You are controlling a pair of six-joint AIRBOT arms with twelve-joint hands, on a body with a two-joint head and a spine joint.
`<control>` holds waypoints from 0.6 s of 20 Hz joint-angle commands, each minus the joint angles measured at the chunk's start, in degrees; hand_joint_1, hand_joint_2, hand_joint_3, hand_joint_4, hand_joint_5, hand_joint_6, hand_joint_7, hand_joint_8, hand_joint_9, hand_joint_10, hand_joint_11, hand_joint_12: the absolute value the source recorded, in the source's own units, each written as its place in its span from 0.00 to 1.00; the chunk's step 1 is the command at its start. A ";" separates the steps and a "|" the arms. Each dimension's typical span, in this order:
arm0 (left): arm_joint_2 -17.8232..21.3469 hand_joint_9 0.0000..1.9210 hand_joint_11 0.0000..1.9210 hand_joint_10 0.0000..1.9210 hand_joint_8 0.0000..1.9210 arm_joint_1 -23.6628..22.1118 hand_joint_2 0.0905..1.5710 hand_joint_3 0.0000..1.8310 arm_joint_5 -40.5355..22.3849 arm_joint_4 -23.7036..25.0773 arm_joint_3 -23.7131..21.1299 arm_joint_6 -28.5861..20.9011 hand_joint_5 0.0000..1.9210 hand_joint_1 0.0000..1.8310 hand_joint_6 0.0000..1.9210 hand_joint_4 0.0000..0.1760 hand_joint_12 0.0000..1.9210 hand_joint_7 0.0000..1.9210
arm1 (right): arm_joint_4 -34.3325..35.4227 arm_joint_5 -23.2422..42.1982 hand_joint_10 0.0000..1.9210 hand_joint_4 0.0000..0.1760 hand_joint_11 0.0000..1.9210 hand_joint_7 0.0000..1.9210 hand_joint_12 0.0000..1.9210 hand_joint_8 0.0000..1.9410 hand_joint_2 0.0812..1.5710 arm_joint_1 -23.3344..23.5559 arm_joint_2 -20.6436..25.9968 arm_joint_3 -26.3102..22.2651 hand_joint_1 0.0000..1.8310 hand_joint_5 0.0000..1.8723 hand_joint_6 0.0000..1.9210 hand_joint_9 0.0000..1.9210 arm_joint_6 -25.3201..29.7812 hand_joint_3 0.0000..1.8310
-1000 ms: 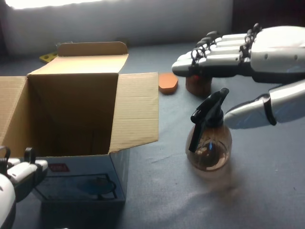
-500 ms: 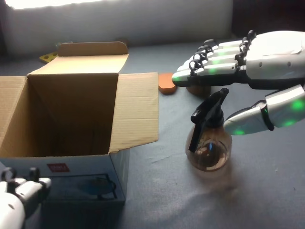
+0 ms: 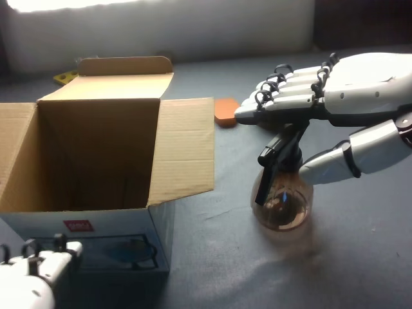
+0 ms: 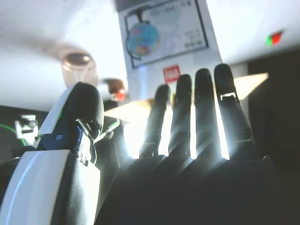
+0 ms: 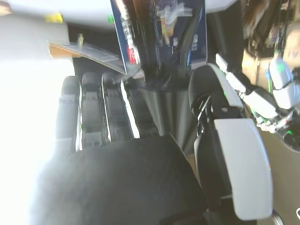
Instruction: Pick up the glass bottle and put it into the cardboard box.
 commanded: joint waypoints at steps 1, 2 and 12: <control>-1.03 0.07 0.00 0.00 0.00 0.47 0.83 0.00 -1.10 6.12 -0.19 -1.26 0.05 0.10 0.01 0.07 0.32 0.05 | 3.87 2.67 0.06 0.00 0.00 0.01 0.04 0.00 0.81 0.42 0.01 0.45 0.08 0.00 0.00 0.00 0.14 0.00; -1.98 0.07 0.00 0.00 0.00 1.09 0.83 0.00 -1.79 6.58 -0.19 -1.91 0.05 0.10 0.01 0.05 0.31 0.05 | 3.87 2.67 0.06 0.00 0.00 0.01 0.04 0.00 0.81 0.30 -0.13 0.68 0.08 0.00 0.00 0.00 0.14 0.00; -13.08 0.05 0.00 0.00 0.00 8.31 0.84 0.00 -5.92 12.90 0.82 -9.93 0.04 0.06 0.00 0.00 0.26 0.05 | 6.01 7.98 0.02 0.00 0.00 0.00 0.00 0.00 0.76 -2.43 -2.01 4.74 0.17 0.00 0.00 0.00 -0.59 0.00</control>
